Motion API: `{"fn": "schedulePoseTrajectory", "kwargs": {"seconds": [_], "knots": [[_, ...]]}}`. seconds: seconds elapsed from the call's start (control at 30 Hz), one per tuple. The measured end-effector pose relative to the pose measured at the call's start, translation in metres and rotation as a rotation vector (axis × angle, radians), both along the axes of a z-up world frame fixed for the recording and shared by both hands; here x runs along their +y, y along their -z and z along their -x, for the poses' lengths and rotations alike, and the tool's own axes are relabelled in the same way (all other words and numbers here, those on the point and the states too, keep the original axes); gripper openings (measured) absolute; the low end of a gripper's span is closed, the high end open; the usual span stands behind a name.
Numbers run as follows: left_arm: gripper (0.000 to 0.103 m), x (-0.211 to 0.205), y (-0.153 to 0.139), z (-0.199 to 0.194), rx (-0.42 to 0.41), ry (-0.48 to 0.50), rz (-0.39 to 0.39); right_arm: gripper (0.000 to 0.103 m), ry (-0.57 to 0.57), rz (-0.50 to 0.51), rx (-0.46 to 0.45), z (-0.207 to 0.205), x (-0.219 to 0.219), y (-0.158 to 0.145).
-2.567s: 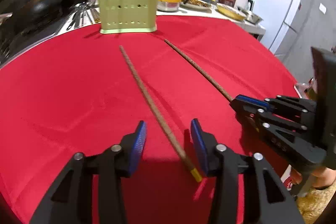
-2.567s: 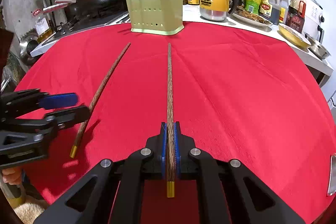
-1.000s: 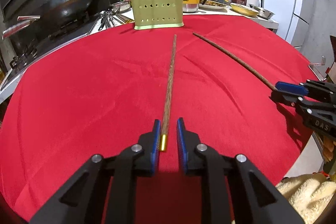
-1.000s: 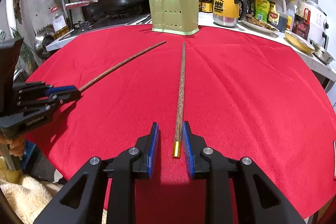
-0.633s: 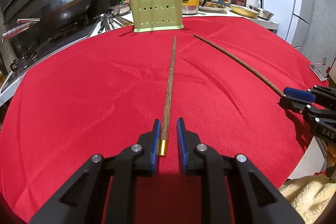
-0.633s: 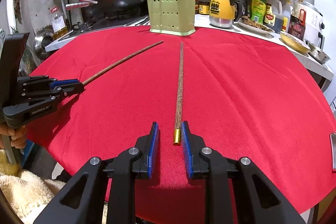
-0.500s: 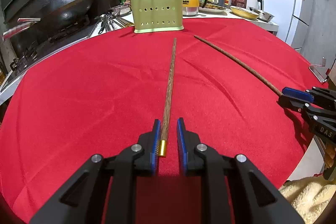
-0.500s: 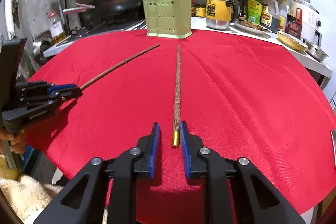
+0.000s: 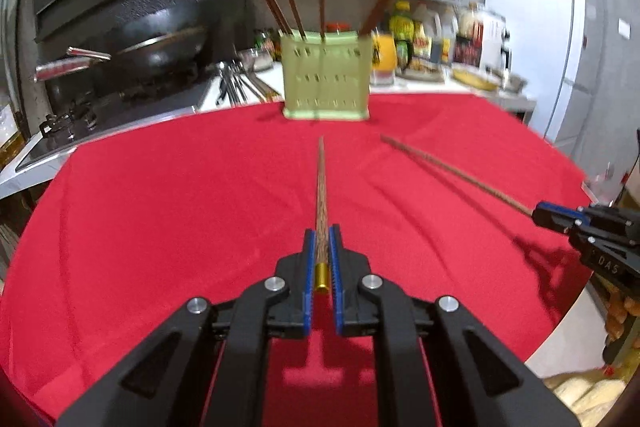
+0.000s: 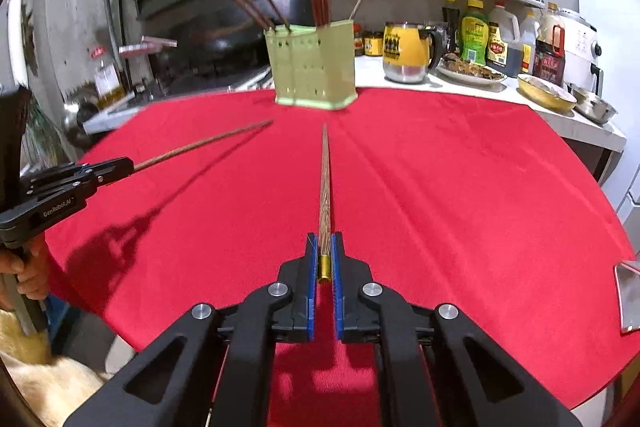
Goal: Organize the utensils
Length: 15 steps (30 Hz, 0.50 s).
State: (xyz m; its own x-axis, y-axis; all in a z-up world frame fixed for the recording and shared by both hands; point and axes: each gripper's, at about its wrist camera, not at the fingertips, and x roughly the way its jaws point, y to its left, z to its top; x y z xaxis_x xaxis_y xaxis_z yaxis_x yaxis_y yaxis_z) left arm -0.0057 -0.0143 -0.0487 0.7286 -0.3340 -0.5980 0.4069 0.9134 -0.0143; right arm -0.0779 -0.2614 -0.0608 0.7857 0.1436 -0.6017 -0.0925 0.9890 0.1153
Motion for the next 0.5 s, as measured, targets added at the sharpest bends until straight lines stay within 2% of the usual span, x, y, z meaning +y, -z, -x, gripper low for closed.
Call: {"fn": "schedulePoseTrajectory", "kwargs": {"seconds": [0.17,0.33,0.5], "knots": [[0.007,0.013,-0.039,0.004,-0.1,-0.02,0.046,0.007,0.004,-0.005,-0.07,0.003,-0.003,-0.032],[0.007,0.023,-0.078,0.004,-0.183,-0.019,0.093,0.007,-0.011,-0.008,-0.176,0.003,0.0,-0.077],[0.007,0.031,-0.098,0.002,-0.229,-0.041,0.103,0.007,-0.019,0.008,-0.246,-0.002,0.002,-0.114]]}}
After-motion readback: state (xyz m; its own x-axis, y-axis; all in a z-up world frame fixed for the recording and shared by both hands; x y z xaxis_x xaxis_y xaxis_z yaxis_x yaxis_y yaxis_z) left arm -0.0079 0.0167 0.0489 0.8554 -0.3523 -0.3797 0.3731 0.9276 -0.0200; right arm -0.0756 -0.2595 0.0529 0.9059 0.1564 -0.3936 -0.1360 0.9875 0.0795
